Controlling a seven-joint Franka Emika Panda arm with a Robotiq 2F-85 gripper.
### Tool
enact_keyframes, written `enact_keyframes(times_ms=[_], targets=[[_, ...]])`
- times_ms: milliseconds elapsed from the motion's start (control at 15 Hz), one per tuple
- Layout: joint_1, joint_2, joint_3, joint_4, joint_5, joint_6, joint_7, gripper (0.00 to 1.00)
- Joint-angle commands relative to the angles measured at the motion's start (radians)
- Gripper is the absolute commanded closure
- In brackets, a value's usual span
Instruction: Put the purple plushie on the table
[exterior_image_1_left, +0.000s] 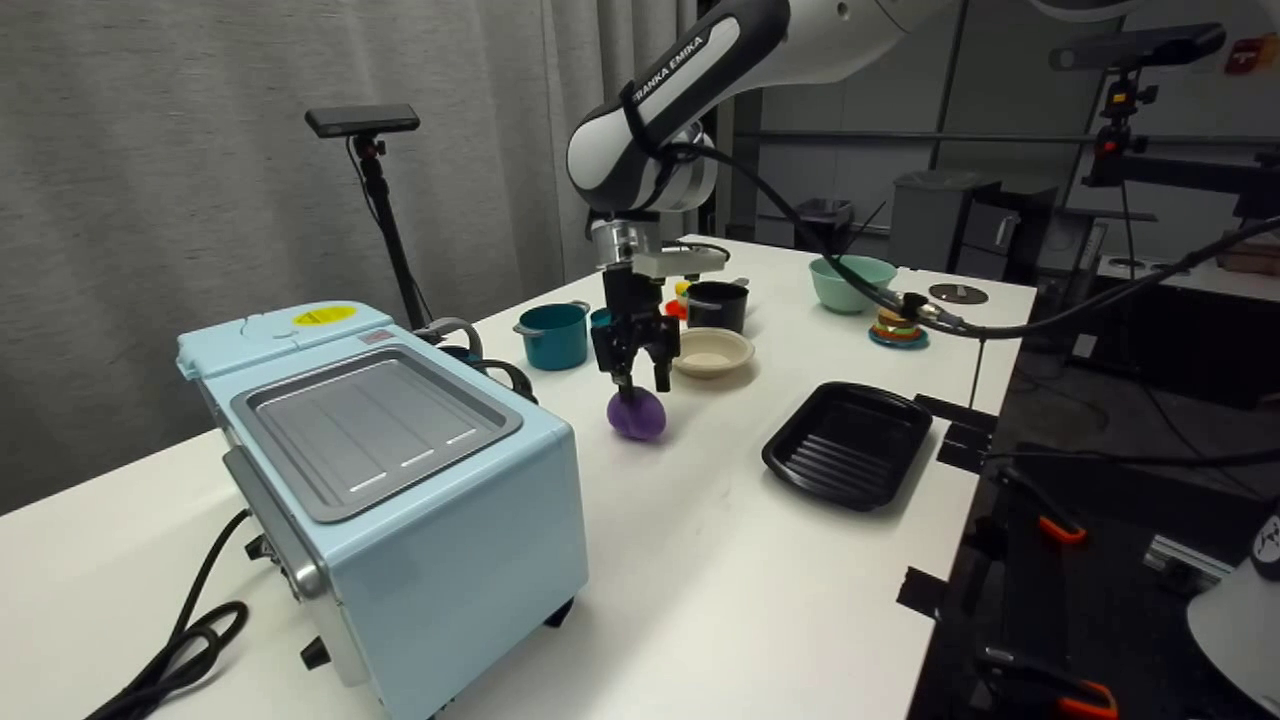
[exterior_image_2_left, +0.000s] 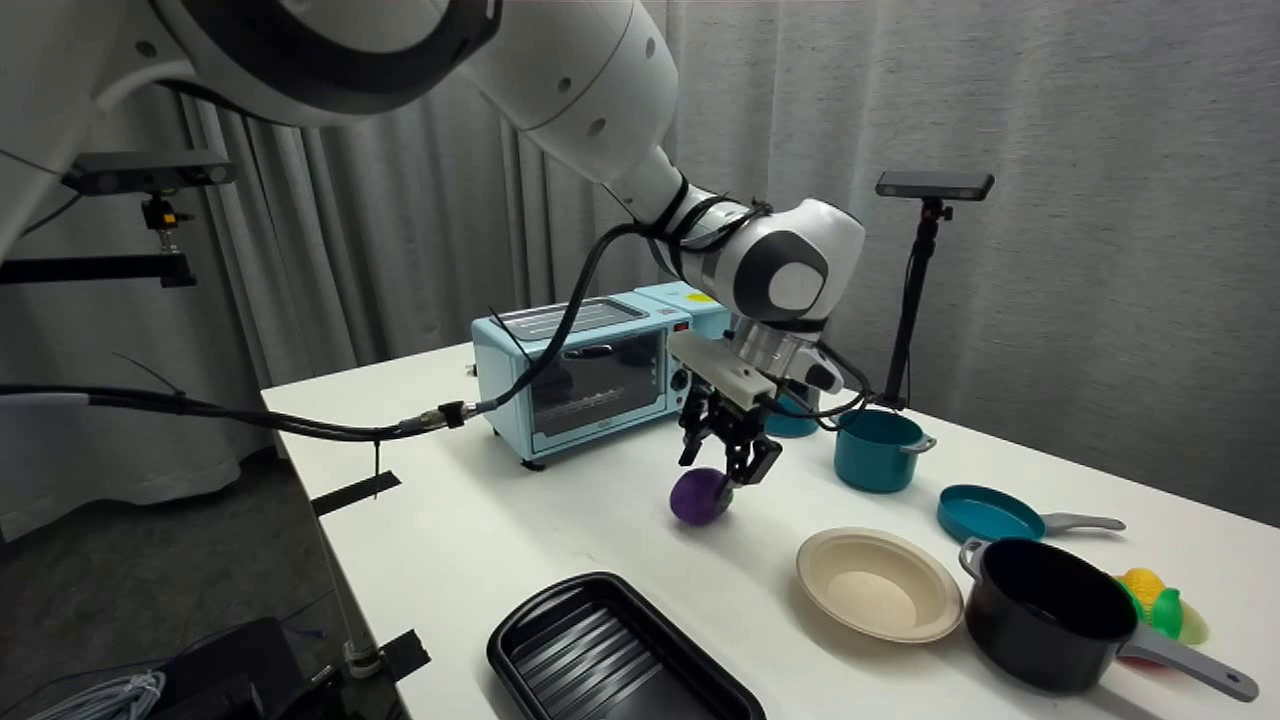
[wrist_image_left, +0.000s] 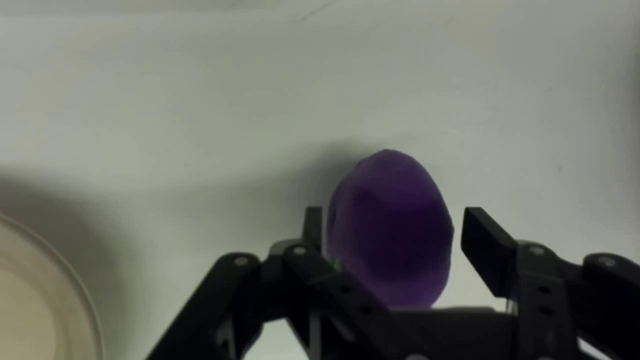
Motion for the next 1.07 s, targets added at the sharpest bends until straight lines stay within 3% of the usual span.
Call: enact_keyframes(times_ms=[0, 1000], targets=[[-0.031, -0.042, -0.001, -0.013, 0.017, -0.019, -0.017, 0.0], [-0.121, -0.353, -0.038, -0.207, 0.045, 0.039, -0.157, 0.0]])
